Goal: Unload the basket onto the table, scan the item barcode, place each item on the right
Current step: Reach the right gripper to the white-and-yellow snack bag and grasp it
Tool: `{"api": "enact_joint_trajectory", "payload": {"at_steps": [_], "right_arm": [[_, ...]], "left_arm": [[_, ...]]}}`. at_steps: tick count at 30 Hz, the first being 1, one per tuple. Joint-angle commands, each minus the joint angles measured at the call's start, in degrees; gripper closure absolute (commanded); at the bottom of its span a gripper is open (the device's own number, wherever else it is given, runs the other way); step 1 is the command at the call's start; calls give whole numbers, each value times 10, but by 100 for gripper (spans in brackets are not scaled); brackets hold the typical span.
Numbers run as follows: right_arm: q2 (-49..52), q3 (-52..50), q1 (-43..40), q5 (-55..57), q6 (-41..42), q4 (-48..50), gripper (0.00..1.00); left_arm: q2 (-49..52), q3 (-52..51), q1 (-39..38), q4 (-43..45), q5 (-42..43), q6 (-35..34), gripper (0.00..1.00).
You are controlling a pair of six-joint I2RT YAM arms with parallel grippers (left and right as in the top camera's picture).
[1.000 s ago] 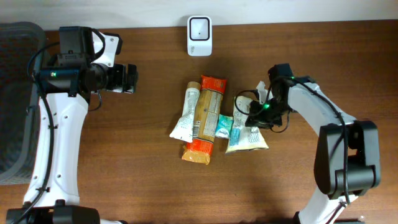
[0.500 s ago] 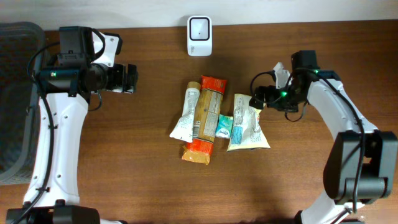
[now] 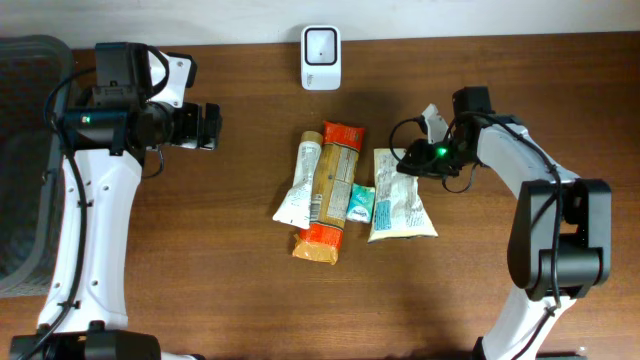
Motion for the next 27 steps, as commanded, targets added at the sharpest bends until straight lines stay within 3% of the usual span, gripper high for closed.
{"api": "enact_joint_trajectory", "payload": {"at_steps": [1, 2, 4, 6, 11, 15, 18, 20, 22, 24, 27], "right_arm": [[5, 45, 2, -26, -3, -10, 88], [5, 59, 2, -26, -3, -18, 92], [5, 91, 2, -26, -19, -55, 58], [4, 142, 2, -24, -45, -117, 36], [1, 280, 2, 3, -93, -300, 12], [2, 259, 3, 59, -95, -368, 12], [2, 257, 20, 28, -94, -372, 34], [2, 252, 43, 27, -76, -360, 57], [2, 223, 79, 53, -11, -318, 62], [2, 175, 111, 114, 74, -271, 75], [2, 103, 142, 118, 123, -213, 77]], "left_arm": [[-4, 7, 3, 1, 0, 7, 1], [-4, 7, 3, 1, 0, 7, 1], [-4, 7, 3, 1, 0, 7, 1], [-4, 7, 3, 1, 0, 7, 1], [-4, 7, 3, 1, 0, 7, 1], [-4, 7, 3, 1, 0, 7, 1], [-4, 7, 3, 1, 0, 7, 1], [-4, 7, 3, 1, 0, 7, 1], [-4, 7, 3, 1, 0, 7, 1], [-4, 7, 3, 1, 0, 7, 1], [-4, 7, 3, 1, 0, 7, 1]]}}
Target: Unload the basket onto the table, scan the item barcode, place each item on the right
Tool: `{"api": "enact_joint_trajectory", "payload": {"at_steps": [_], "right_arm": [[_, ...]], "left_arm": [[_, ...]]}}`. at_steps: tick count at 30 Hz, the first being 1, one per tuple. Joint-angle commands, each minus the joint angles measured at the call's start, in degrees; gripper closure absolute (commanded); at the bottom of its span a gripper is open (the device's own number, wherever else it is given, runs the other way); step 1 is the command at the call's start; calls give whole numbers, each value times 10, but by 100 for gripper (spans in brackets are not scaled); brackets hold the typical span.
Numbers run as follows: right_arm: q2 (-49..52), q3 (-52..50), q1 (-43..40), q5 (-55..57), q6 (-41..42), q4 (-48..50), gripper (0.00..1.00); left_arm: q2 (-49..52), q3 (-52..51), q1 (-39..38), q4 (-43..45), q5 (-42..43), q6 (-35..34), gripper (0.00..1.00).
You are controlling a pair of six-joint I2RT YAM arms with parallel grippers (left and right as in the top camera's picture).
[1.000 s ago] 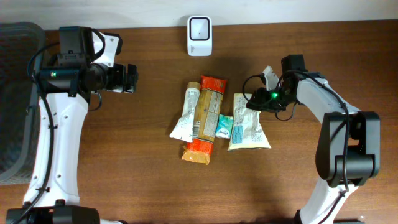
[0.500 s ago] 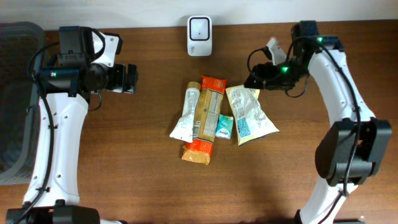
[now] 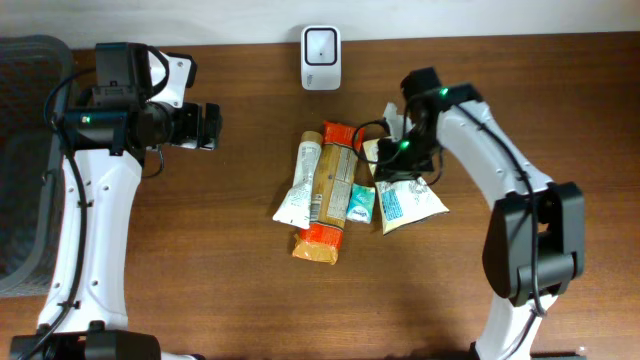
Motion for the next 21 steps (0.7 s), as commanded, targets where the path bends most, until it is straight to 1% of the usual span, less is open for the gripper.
{"api": "enact_joint_trajectory", "payload": {"at_steps": [1, 4, 5, 8, 11, 15, 18, 21], "right_arm": [[-2, -53, 21, 29, 63, 26, 77], [-2, -93, 28, 46, 65, 30, 77], [-2, -100, 27, 78, 65, 20, 80], [-3, -101, 26, 170, 83, -13, 80], [-4, -100, 11, 180, 82, -34, 80], [-28, -100, -60, 183, 82, -39, 80], [-50, -100, -113, 183, 61, -39, 80], [-54, -89, -138, 173, 40, -35, 80]], "left_arm": [[-4, 7, 3, 2, 0, 7, 1], [-4, 7, 3, 2, 0, 7, 1], [-4, 7, 3, 2, 0, 7, 1], [-4, 7, 3, 2, 0, 7, 1], [-4, 7, 3, 1, 0, 7, 1], [-4, 7, 3, 1, 0, 7, 1], [-4, 7, 3, 1, 0, 7, 1], [-4, 7, 3, 1, 0, 7, 1]]}}
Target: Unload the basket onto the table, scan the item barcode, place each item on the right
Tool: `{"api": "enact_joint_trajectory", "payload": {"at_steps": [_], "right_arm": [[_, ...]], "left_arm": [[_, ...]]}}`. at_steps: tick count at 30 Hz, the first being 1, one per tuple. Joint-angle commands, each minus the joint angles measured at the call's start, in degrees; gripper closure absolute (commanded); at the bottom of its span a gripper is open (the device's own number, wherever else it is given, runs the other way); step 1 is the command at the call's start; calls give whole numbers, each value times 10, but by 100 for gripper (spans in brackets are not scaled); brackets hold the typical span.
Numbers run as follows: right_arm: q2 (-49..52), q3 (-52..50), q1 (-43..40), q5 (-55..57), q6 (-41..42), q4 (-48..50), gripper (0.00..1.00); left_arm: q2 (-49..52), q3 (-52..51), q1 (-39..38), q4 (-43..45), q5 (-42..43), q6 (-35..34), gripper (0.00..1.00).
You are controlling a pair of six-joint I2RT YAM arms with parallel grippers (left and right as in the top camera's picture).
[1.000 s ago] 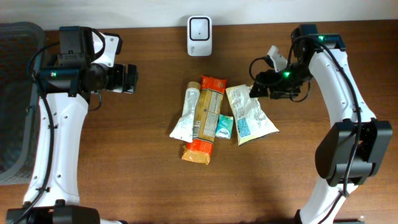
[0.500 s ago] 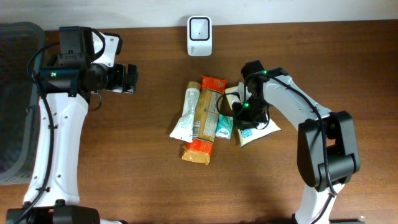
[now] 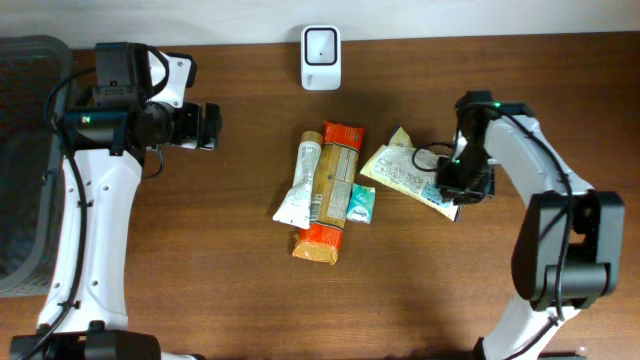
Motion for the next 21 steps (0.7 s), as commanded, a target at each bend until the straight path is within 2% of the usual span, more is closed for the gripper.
{"api": "enact_joint_trajectory", "payload": {"at_steps": [1, 5, 8, 10, 11, 14, 16, 21], "right_arm": [[-17, 20, -10, -5, -21, 2, 80], [-18, 99, -9, -84, -57, 11, 79], [-17, 108, -6, -158, -57, 83, 79], [-16, 107, 10, -149, -59, 150, 60], [-15, 107, 18, -149, -77, 177, 53], [4, 107, 36, -143, -122, 250, 42], [24, 107, 40, -146, -135, 267, 37], [81, 107, 40, -173, -162, 255, 36]], "left_arm": [[-4, 7, 3, 1, 0, 7, 1], [-4, 7, 3, 1, 0, 7, 1], [-4, 7, 3, 1, 0, 7, 1], [-4, 7, 3, 1, 0, 7, 1], [-4, 7, 3, 1, 0, 7, 1], [-4, 7, 3, 1, 0, 7, 1], [-4, 7, 3, 1, 0, 7, 1], [-4, 7, 3, 1, 0, 7, 1]]}}
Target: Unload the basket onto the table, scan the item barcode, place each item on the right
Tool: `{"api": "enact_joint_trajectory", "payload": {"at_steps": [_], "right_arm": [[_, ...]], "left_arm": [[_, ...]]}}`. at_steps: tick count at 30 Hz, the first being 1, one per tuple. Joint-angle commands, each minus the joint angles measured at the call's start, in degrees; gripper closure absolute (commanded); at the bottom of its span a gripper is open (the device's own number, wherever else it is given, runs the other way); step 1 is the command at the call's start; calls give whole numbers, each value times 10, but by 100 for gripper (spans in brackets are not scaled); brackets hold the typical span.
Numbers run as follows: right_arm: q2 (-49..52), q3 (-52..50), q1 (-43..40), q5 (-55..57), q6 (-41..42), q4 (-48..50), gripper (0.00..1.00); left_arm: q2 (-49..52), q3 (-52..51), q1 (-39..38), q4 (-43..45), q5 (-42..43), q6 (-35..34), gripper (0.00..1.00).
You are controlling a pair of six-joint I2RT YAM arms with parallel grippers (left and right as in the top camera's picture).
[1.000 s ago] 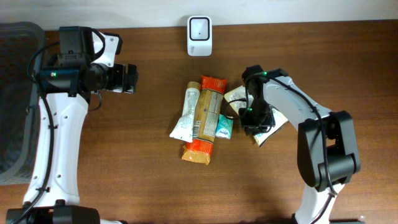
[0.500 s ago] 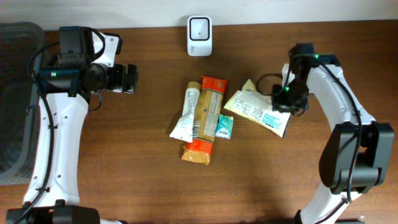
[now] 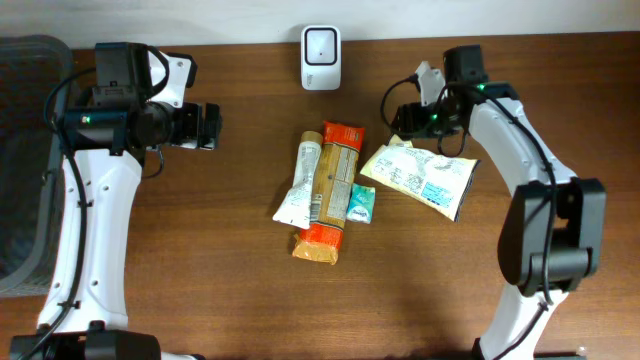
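Note:
A white barcode scanner [image 3: 321,44] stands at the table's back edge. The white packet with teal print [image 3: 418,177] lies flat on the table, slanting down to the right. My right gripper [image 3: 403,120] hovers just behind the packet's upper left corner, pointing left; its jaws are too small and dark to read. Far to the left, my left gripper [image 3: 208,127] is open, empty and pointing right.
In the middle lie a white tube pack [image 3: 298,185], a long orange and tan package [image 3: 326,190] and a small teal sachet [image 3: 362,203], side by side. A dark grey basket [image 3: 20,150] sits at the left edge.
My right gripper was at the packet's right end and is now behind its upper left corner, nearer the scanner. The packet lies in about the same slanted place. The left arm is unchanged.
The white packet first lay upright beside the teal sachet, with my right gripper at its top. Then the gripper was over it and the packet sat skewed. Later it lay slanted further right with the gripper at its right end; now the gripper is behind its left corner.

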Motion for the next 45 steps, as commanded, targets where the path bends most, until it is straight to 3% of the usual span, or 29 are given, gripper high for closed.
{"api": "enact_joint_trajectory", "payload": {"at_steps": [1, 3, 7, 14, 16, 17, 20, 24, 26, 28, 32, 35, 36, 37, 38, 40, 45], "right_arm": [[28, 7, 2, -24, -15, -3, 37], [29, 7, 2, -27, -15, -3, 45], [21, 8, 1, -27, -13, -5, 95], [-161, 42, 2, -14, 3, -78, 96], [-222, 42, 2, 36, 31, -111, 96], [-243, 42, 3, 113, 86, -155, 96], [-235, 26, 19, 247, 144, -240, 96], [-249, 49, 51, 244, 183, -300, 96], [-249, 58, 51, 162, 185, -342, 96], [-242, 57, 52, 212, 193, -362, 96], [-156, 33, 51, 157, 70, -348, 96], [-77, 33, 51, 111, 38, -316, 96], [-64, 34, 51, 96, 23, -310, 87], [-57, 34, 51, 83, 4, -307, 38], [-57, 34, 50, 80, -11, -306, 12], [-58, 39, 42, 80, -24, -305, 0], [-139, 63, -51, -14, -8, -353, 1]], "left_arm": [[-4, 7, 3, 1, 0, 7, 1], [-4, 7, 3, 1, 0, 7, 1], [-4, 7, 3, 1, 0, 7, 1], [-4, 7, 3, 1, 0, 7, 1], [-4, 7, 3, 1, 0, 7, 1], [-4, 7, 3, 1, 0, 7, 1], [-4, 7, 3, 1, 0, 7, 1], [-4, 7, 3, 1, 0, 7, 1], [-4, 7, 3, 1, 0, 7, 1], [-4, 7, 3, 1, 0, 7, 1], [-4, 7, 3, 1, 0, 7, 1], [-4, 7, 3, 1, 0, 7, 1], [-4, 7, 3, 1, 0, 7, 1], [-4, 7, 3, 1, 0, 7, 1], [-4, 7, 3, 1, 0, 7, 1], [-4, 7, 3, 1, 0, 7, 1], [-4, 7, 3, 1, 0, 7, 1]]}}
